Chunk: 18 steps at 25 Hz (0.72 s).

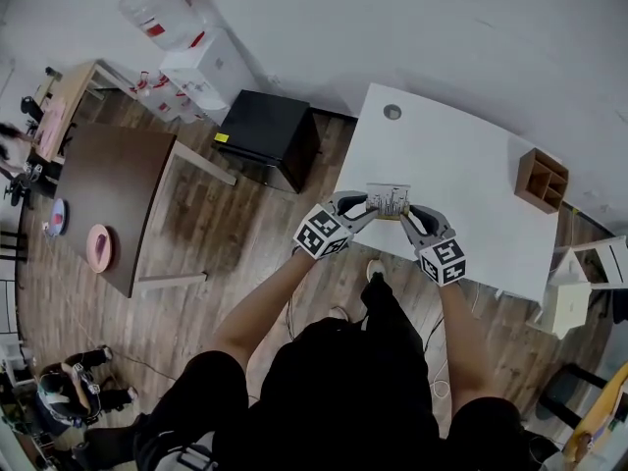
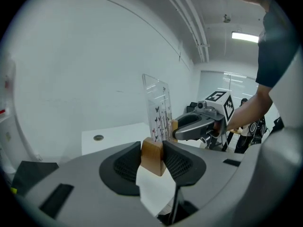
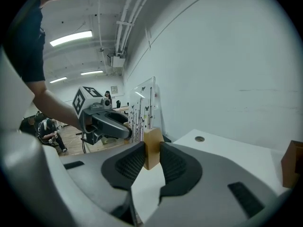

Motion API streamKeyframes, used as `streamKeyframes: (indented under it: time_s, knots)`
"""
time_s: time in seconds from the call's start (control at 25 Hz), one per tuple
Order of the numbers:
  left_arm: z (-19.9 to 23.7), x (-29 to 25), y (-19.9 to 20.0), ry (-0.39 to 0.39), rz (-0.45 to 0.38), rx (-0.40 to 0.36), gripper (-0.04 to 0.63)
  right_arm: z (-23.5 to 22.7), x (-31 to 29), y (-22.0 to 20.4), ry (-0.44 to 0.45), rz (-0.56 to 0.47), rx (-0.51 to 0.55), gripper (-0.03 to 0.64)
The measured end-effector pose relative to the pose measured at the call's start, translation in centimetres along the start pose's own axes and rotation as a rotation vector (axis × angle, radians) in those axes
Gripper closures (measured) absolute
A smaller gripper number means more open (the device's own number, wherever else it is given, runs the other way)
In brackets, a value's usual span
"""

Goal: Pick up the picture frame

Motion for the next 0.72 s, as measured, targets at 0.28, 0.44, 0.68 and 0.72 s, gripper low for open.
streamKeyframes:
  time_s: [0.28, 0.44, 0.68, 0.72]
  knots:
    - [-3.0, 3.8, 0.4, -0.034, -0.031, 0.006, 0.443, 4.7, 2.6, 0.7, -0.036, -0.011, 0.006, 0.509]
    - [-4.7, 5.5, 0.4, -0.065, -0.045, -0.007, 0.443, 7.3, 4.1, 0.8, -0.078, -0.019, -0.008, 0.509]
    - [-6.5, 7.5, 0.3, -0.068, -0.062, -0.009, 0.443, 9.8, 5.5, 0.7, -0.117, -0.033, -0.011, 0.512]
    - [-6.7, 7.8, 0.2, -0.067, -0.066, -0.006, 0.443, 10.1, 5.6, 0.7, -0.119, -0.035, -0.010, 0.514]
Point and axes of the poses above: the fingertips, and each gripper's own axes: x backward along the fingers, z to its left, y out of its top, the point moved 5 cm from there along x, backward along the fingers, and after that the axes turned 12 degrees about y, right-handed, at the moved point
